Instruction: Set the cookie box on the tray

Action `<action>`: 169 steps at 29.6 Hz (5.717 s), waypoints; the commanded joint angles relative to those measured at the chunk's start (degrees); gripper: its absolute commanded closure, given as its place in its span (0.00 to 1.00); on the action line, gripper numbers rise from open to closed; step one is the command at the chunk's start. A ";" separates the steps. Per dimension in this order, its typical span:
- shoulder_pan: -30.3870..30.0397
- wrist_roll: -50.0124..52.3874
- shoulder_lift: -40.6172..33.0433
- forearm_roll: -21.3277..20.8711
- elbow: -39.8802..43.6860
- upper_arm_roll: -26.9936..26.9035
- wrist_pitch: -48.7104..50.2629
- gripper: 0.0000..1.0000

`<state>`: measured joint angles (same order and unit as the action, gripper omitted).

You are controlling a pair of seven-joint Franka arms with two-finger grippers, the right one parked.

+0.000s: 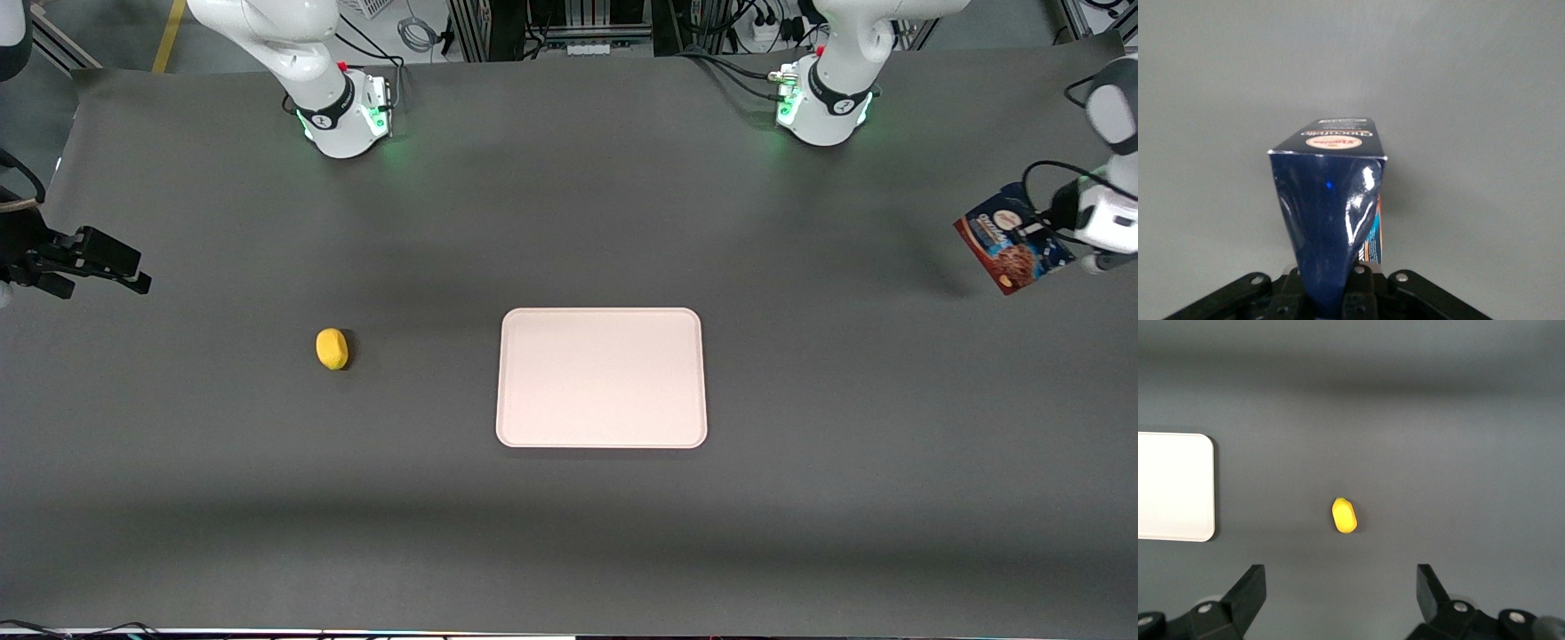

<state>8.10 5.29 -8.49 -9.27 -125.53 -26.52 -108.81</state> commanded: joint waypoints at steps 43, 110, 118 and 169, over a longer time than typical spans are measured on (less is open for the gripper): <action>2.27 31.96 29.93 4.18 42.29 51.92 5.46 1.00; 2.54 35.66 50.59 -10.95 39.83 52.54 -10.72 0.00; 2.45 35.84 50.07 -10.16 40.27 52.71 -10.46 0.00; -4.32 4.73 -1.61 7.86 20.85 36.63 11.60 0.00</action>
<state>3.65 10.65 -6.09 -2.39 -101.02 10.58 -97.22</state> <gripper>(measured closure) 0.000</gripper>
